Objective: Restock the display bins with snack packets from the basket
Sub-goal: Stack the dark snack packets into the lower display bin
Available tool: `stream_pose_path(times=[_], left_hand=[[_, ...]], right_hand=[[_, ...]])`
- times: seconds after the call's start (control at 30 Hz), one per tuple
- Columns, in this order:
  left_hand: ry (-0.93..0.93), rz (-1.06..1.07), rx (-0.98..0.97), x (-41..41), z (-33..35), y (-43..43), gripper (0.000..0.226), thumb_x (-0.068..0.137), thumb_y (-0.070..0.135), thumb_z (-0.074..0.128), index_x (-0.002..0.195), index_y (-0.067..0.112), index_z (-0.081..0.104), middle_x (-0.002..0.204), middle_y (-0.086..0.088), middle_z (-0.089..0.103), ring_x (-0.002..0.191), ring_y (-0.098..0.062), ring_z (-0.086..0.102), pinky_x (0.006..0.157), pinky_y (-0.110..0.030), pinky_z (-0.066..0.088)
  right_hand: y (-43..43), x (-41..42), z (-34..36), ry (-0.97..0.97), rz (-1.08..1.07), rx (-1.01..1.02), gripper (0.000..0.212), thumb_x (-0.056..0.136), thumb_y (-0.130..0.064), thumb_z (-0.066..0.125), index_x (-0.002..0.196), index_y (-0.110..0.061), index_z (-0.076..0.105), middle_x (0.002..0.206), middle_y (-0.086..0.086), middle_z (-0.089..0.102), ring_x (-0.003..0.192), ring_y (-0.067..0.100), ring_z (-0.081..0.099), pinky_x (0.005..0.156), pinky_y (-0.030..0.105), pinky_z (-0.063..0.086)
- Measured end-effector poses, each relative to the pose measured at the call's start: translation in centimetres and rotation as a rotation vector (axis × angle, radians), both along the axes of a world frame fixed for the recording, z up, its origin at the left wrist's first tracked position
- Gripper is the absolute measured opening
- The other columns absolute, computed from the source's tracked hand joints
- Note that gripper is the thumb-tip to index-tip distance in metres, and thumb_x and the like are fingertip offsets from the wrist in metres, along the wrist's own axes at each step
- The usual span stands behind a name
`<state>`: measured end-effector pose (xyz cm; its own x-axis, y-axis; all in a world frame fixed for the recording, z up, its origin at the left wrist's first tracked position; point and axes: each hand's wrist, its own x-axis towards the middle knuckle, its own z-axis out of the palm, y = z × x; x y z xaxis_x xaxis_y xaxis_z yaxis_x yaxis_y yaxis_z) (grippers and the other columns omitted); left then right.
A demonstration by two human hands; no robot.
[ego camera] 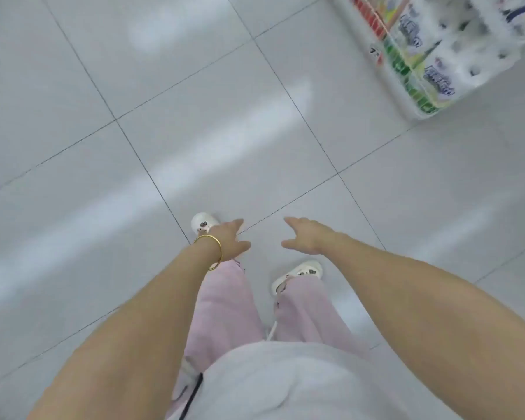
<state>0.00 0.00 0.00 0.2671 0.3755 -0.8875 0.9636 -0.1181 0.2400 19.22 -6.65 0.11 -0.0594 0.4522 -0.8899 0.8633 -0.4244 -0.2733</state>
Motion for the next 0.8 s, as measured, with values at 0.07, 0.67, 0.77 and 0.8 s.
stream_pose_path(times=[0.07, 0.67, 0.77, 0.8], left_hand=[[-0.011, 0.064, 0.014, -3.3, -0.2, 2.9, 0.058, 0.089, 0.036, 0.051, 0.142, 0.02, 0.032, 0.132, -0.01, 0.051, 0.121, -0.031, 0.045, 0.098, -0.036, 0.039], [-0.025, 0.507, 0.071, -30.5, 1.7, 35.1, 0.066, 0.094, 0.039, 0.047, 0.15, 0.022, 0.017, 0.152, -0.005, 0.028, 0.139, -0.029, 0.026, 0.11, -0.041, 0.028], [-0.015, 0.562, 0.086, -34.0, 1.7, 42.4, 0.066, 0.094, 0.039, 0.047, 0.149, 0.022, 0.017, 0.152, -0.006, 0.029, 0.138, -0.029, 0.026, 0.11, -0.04, 0.028], [-0.01, 0.584, 0.089, -35.2, 1.9, 44.9, 0.065, 0.094, 0.039, 0.047, 0.149, 0.022, 0.017, 0.151, -0.007, 0.029, 0.138, -0.029, 0.026, 0.11, -0.041, 0.028]], right_hand=[[3.9, -2.9, -0.3, -0.004, 0.055, -0.002, 0.069, 0.093, -0.042, 0.048, 0.15, -0.021, 0.016, 0.149, 0.009, 0.031, 0.134, 0.029, 0.034, 0.106, 0.042, 0.035], [46.5, -30.3, 1.8, -0.02, 0.513, 0.111, 0.064, 0.094, -0.039, 0.049, 0.148, -0.019, 0.021, 0.147, 0.01, 0.034, 0.132, 0.029, 0.038, 0.104, 0.04, 0.035], [54.0, -33.8, 1.3, -0.019, 0.557, 0.102, 0.066, 0.095, -0.041, 0.048, 0.149, -0.019, 0.017, 0.149, 0.01, 0.031, 0.134, 0.03, 0.035, 0.106, 0.039, 0.033], [56.7, -35.1, 1.3, -0.017, 0.57, 0.1, 0.067, 0.095, -0.041, 0.048, 0.15, -0.018, 0.016, 0.15, 0.011, 0.03, 0.135, 0.03, 0.034, 0.106, 0.04, 0.033]])
